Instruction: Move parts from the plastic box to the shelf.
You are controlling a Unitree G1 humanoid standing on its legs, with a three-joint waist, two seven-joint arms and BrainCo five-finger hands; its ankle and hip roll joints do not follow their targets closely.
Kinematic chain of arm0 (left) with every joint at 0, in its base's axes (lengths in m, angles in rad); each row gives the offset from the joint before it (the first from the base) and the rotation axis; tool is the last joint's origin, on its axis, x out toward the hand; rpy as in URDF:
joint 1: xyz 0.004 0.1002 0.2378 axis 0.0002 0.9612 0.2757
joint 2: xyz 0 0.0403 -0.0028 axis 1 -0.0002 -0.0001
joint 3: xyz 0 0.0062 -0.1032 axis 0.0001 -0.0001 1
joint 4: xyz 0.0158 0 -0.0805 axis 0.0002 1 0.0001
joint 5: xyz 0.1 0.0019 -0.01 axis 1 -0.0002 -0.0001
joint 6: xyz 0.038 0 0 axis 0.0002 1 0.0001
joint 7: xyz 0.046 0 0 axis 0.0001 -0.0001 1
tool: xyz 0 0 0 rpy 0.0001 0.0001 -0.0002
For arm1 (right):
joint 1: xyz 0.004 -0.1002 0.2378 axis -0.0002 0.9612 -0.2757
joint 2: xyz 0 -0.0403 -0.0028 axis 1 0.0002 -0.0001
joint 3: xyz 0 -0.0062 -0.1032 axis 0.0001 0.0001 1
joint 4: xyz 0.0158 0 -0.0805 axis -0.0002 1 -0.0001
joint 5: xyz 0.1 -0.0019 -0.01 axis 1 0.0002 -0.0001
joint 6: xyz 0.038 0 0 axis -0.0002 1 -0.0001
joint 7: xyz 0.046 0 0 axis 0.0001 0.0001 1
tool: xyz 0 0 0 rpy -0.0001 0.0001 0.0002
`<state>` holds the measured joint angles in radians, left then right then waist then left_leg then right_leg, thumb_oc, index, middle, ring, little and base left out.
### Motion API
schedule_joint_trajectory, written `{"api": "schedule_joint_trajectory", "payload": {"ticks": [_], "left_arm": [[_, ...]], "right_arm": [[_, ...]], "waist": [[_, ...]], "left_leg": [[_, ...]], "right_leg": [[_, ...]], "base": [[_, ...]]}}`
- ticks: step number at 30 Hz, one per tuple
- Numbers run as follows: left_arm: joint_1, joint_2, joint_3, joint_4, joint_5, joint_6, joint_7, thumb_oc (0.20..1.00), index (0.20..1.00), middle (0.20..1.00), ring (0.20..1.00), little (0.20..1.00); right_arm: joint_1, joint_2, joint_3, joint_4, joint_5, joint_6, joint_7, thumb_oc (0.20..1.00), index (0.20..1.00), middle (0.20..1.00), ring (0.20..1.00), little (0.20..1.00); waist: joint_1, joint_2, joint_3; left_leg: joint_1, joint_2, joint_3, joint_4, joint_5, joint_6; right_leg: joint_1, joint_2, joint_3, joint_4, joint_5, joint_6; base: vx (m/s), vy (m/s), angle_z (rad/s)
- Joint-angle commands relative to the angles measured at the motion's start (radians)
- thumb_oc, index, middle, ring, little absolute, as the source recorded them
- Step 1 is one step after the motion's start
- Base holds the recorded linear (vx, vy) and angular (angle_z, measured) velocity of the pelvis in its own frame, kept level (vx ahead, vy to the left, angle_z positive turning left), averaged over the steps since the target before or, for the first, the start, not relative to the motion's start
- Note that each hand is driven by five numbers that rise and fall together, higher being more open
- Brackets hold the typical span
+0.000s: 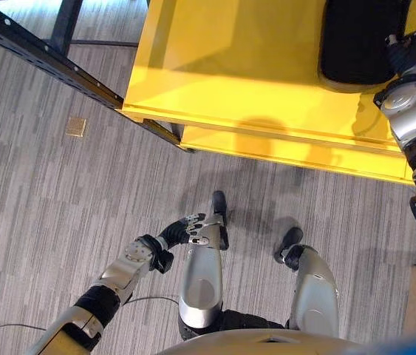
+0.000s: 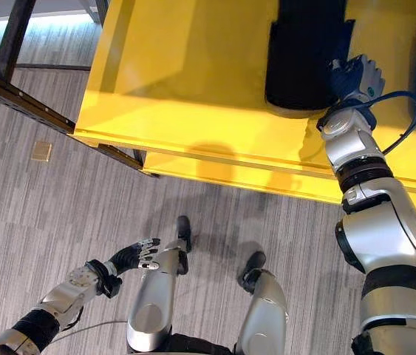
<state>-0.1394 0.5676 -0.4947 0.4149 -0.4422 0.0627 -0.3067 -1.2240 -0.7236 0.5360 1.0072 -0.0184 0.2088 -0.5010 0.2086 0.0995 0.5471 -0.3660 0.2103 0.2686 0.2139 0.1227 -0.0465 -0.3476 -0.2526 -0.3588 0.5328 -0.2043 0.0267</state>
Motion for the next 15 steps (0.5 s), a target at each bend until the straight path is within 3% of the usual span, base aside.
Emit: {"api": "schedule_joint_trajectory", "payload": {"ticks": [1,2,4,5,6,7,10,11,12,15], "left_arm": [[0.023,0.0,-0.031,-0.013,-0.02,-0.007,-0.015,1.0,1.0,1.0,1.0,1.0],[0.021,-0.001,-0.03,-0.012,-0.033,0.003,-0.024,1.0,1.0,1.0,1.0,1.0],[0.023,-0.002,-0.03,-0.015,-0.026,0.01,-0.026,1.0,1.0,1.0,1.0,1.0],[0.023,-0.003,-0.032,-0.014,-0.024,0.009,-0.025,1.0,1.0,1.0,1.0,1.0],[0.019,-0.002,-0.03,-0.014,-0.024,0.008,-0.024,1.0,1.0,1.0,1.0,1.0],[0.021,-0.003,-0.033,-0.008,-0.028,0.006,-0.027,1.0,1.0,1.0,1.0,1.0],[0.018,-0.004,-0.036,0.005,-0.027,-0.001,-0.024,1.0,1.0,1.0,1.0,1.0],[0.015,-0.004,-0.034,0.005,-0.026,-0.003,-0.025,1.0,1.0,1.0,1.0,1.0],[0.019,-0.004,-0.036,0.008,-0.026,-0.005,-0.026,1.0,1.0,1.0,1.0,1.0],[0.021,-0.001,-0.037,0.005,-0.026,-0.005,-0.024,1.0,1.0,1.0,1.0,1.0]], "right_arm": [[-0.12,-0.072,0.011,-0.01,0.02,-0.036,-0.054,0.542,0.542,0.542,0.542,0.542],[-0.123,-0.072,0.008,-0.009,0.023,-0.037,-0.058,0.545,0.545,0.545,0.545,0.545],[-0.12,-0.072,0.006,-0.007,0.012,-0.041,-0.054,0.611,0.611,0.611,0.611,0.611],[-0.119,-0.073,0.007,-0.008,0.007,-0.043,-0.057,0.824,0.824,0.824,0.824,0.824],[-0.122,-0.074,0.006,-0.009,0.003,-0.043,-0.058,0.859,0.859,0.859,0.859,0.859],[-0.118,-0.075,0.014,-0.011,-0.028,-0.047,-0.059,1.0,1.0,1.0,1.0,1.0],[-0.124,-0.074,0.025,-0.012,-0.023,-0.044,-0.064,1.0,1.0,1.0,1.0,1.0],[-0.128,-0.075,0.024,-0.013,-0.019,-0.046,-0.066,1.0,1.0,1.0,1.0,1.0],[-0.126,-0.077,0.023,-0.015,0.001,-0.044,-0.061,1.0,1.0,1.0,1.0,1.0],[-0.127,-0.074,0.018,-0.019,0.034,-0.024,-0.056,1.0,1.0,1.0,1.0,1.0]], "waist": [[0.018,-0.001,-0.027],[0.02,0.004,-0.027],[0.017,-0.001,-0.027],[0.016,0.0,-0.027],[0.018,0.004,-0.027],[0.015,0.0,-0.027],[0.014,-0.001,-0.027],[0.016,0.004,-0.027],[0.013,-0.002,-0.027],[0.013,-0.002,-0.027]], "left_leg": [[0.047,0.031,-0.042,0.034,-0.074,-0.073],[0.034,0.038,-0.035,0.027,-0.052,-0.061],[0.049,0.031,-0.041,0.034,-0.076,-0.072],[0.05,0.031,-0.041,0.034,-0.076,-0.073],[0.036,0.038,-0.035,0.027,-0.053,-0.062],[0.052,0.031,-0.04,0.033,-0.076,-0.072],[0.055,0.031,-0.04,0.032,-0.075,-0.072],[0.041,0.038,-0.033,0.024,-0.052,-0.061],[0.054,0.033,-0.039,0.033,-0.076,-0.072],[0.054,0.033,-0.04,0.034,-0.077,-0.073]], "right_leg": [[-0.029,-0.023,-0.003,0.108,-0.008,0.065],[-0.04,-0.018,-0.015,0.098,0.014,0.05],[-0.025,-0.022,-0.003,0.103,-0.007,0.065],[-0.024,-0.022,-0.003,0.102,-0.007,0.065],[-0.037,-0.017,-0.015,0.094,0.015,0.05],[-0.023,-0.021,-0.001,0.099,-0.007,0.065],[-0.019,-0.022,-0.001,0.097,-0.005,0.066],[-0.032,-0.017,-0.013,0.088,0.017,0.052],[-0.019,-0.022,-0.001,0.096,-0.005,0.067],[-0.019,-0.021,0.0,0.096,-0.006,0.066]], "base": [[0.0,0.0,0.0],[0.08,-0.002,0.01],[0.04,-0.002,0.0],[-0.08,0.005,-0.03],[0.0,0.0,0.0],[0.0,0.012,-0.04],[0.0,0.005,-0.01],[0.0,0.0,0.0],[0.0,-0.001,-0.03],[0.02,-0.001,0.0]]}}
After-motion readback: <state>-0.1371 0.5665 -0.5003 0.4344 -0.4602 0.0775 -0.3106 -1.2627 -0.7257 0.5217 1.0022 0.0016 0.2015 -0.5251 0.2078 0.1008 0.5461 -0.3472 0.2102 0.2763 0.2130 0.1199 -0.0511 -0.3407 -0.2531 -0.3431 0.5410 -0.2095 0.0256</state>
